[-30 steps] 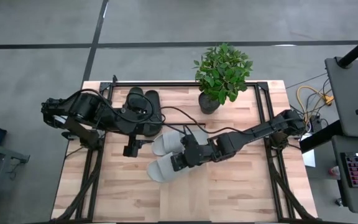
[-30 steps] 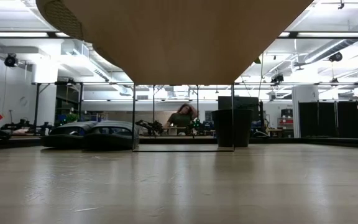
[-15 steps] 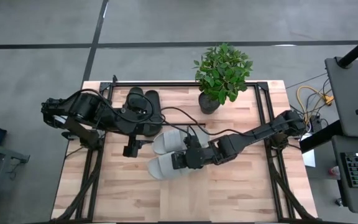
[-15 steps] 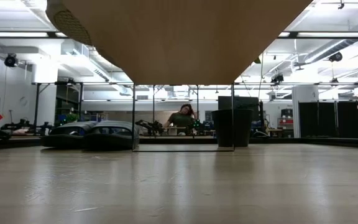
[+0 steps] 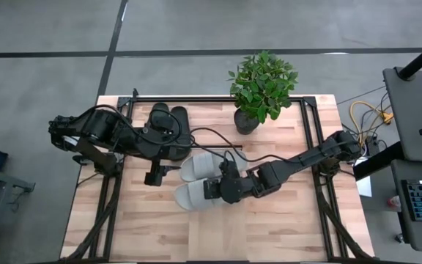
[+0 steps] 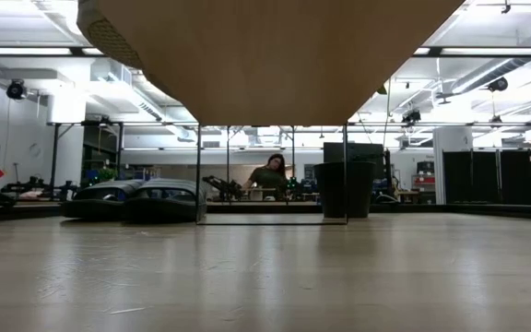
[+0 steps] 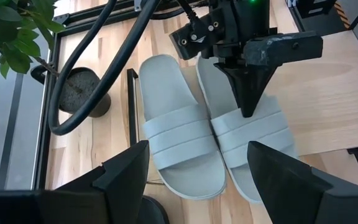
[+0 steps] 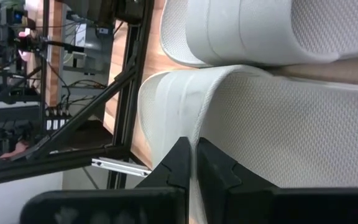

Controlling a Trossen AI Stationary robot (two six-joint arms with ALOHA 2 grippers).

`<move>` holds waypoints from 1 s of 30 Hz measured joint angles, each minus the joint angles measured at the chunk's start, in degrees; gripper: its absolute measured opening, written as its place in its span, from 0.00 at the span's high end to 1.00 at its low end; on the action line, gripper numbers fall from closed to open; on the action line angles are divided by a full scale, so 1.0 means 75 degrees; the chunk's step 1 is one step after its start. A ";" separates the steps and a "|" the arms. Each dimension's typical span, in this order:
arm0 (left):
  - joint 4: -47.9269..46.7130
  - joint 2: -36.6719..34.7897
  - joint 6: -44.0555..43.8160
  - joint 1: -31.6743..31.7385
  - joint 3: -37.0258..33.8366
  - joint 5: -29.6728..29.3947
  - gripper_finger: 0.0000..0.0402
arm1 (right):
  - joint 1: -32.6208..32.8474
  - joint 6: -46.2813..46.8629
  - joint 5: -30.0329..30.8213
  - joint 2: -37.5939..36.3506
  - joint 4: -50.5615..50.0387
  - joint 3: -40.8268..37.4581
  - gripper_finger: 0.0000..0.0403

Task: Pick and place slides into the shelf
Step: Adjust the gray slippers on the shelf

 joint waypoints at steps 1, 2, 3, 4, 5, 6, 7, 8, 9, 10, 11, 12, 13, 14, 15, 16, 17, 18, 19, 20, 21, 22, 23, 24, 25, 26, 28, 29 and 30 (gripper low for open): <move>0.0000 0.0000 0.0003 0.0000 0.0000 0.0001 0.36 | -0.0002 -0.0001 0.0049 0.0000 -0.0006 0.0000 0.97; 0.0001 0.0000 0.0003 0.0000 0.0000 0.0012 0.36 | -0.0018 -0.0001 0.0058 0.0000 -0.0025 0.0000 0.97; 0.0000 0.0000 0.0003 0.0000 0.0000 0.0030 0.36 | -0.0043 -0.0002 0.0060 0.0000 -0.0055 0.0000 0.97; 0.0000 0.0000 0.0003 0.0000 0.0000 0.0035 0.36 | -0.0067 -0.0009 0.0063 -0.0001 -0.0074 0.0002 0.97; 0.0000 0.0000 0.0003 0.0000 0.0000 0.0039 0.36 | -0.0099 -0.0037 0.0070 -0.0003 -0.0082 0.0000 0.97; 0.0000 0.0000 0.0003 0.0000 0.0000 0.0044 0.36 | -0.0127 -0.0062 0.0071 -0.0006 -0.0082 0.0000 0.97; 0.0000 0.0000 0.0003 0.0000 0.0000 0.0056 0.36 | -0.0164 -0.0073 0.0082 -0.0009 -0.0084 0.0000 0.97; 0.0000 0.0000 0.0003 0.0000 0.0000 0.0077 0.36 | -0.0198 -0.0130 0.0102 -0.0009 -0.0085 0.0000 0.97; 0.0000 0.0000 0.0003 0.0000 0.0000 0.0087 0.36 | -0.0240 -0.0180 0.0106 -0.0009 -0.0087 0.0000 0.97; 0.0000 0.0000 0.0003 0.0000 0.0000 0.0093 0.36 | -0.0280 -0.0207 0.0108 -0.0009 -0.0093 0.0000 0.97; 0.0000 0.0000 0.0001 0.0000 0.0000 0.0105 0.36 | -0.0320 -0.0255 0.0107 -0.0011 -0.0093 0.0000 0.97; 0.0000 0.0000 0.0000 0.0000 0.0000 0.0117 0.36 | -0.0362 -0.0299 0.0103 -0.0012 -0.0093 0.0000 0.97; 0.0000 0.0000 -0.0003 0.0000 0.0000 0.0149 0.36 | -0.0394 -0.0345 0.0098 -0.0012 -0.0093 0.0001 0.97; 0.0000 0.0000 -0.0003 0.0000 0.0000 0.0176 0.36 | -0.0419 -0.0379 0.0091 -0.0012 -0.0093 0.0000 0.97; 0.0000 0.0000 -0.0006 0.0000 0.0000 0.0185 0.36 | -0.0425 -0.0385 0.0086 -0.0012 -0.0093 0.0000 0.97; 0.0000 0.0000 -0.0013 0.0000 0.0000 0.0196 0.36 | -0.0425 -0.0386 0.0088 -0.0012 -0.0094 0.0000 0.97; 0.0000 0.0000 -0.0037 0.0000 0.0000 0.0196 0.36 | -0.0423 -0.0388 0.0088 -0.0012 -0.0104 0.0000 0.97; 0.0000 0.0000 -0.0060 0.0000 0.0000 0.0199 0.36 | -0.0422 -0.0391 0.0088 -0.0012 -0.0114 0.0000 0.97; -0.0003 0.0000 -0.0107 0.0000 0.0000 0.0199 0.36 | -0.0420 -0.0388 0.0085 -0.0012 -0.0123 0.0000 0.97; -0.0002 0.0000 -0.0141 0.0000 0.0000 0.0198 0.36 | -0.0423 -0.0376 0.0076 -0.0012 -0.0153 0.0000 0.97; -0.0003 0.0000 -0.0156 0.0000 0.0000 0.0199 0.36 | -0.0423 -0.0364 0.0071 -0.0012 -0.0204 0.0000 0.98; -0.0003 0.0000 -0.0167 0.0000 0.0000 0.0199 0.36 | -0.0423 -0.0321 0.0068 -0.0014 -0.0261 0.0000 0.98; -0.0003 0.0000 -0.0169 0.0000 0.0000 0.0199 0.36 | -0.0420 -0.0305 0.0070 -0.0015 -0.0341 0.0000 0.98; -0.0003 0.0000 -0.0169 0.0000 0.0000 0.0199 0.36 | -0.0420 -0.0287 0.0073 -0.0017 -0.0396 0.0002 0.98; -0.0003 0.0000 -0.0169 -0.0006 0.0000 0.0201 0.36 | -0.0420 -0.0275 0.0073 -0.0024 -0.0446 0.0003 0.98; -0.0004 0.0000 -0.0169 -0.0006 0.0000 0.0201 0.36 | -0.0422 -0.0266 0.0075 -0.0029 -0.0491 0.0003 0.98; -0.0006 0.0000 -0.0169 -0.0006 0.0000 0.0201 0.36 | -0.0423 -0.0263 0.0106 -0.0032 -0.0538 0.0003 0.98; -0.0006 0.0000 -0.0169 -0.0006 0.0000 0.0201 0.36 | -0.0423 -0.0260 0.0111 -0.0032 -0.0532 0.0005 0.98; -0.0006 0.0000 -0.0169 -0.0006 0.0000 0.0204 0.36 | -0.0421 -0.0263 0.0110 -0.0032 -0.0526 0.0013 0.98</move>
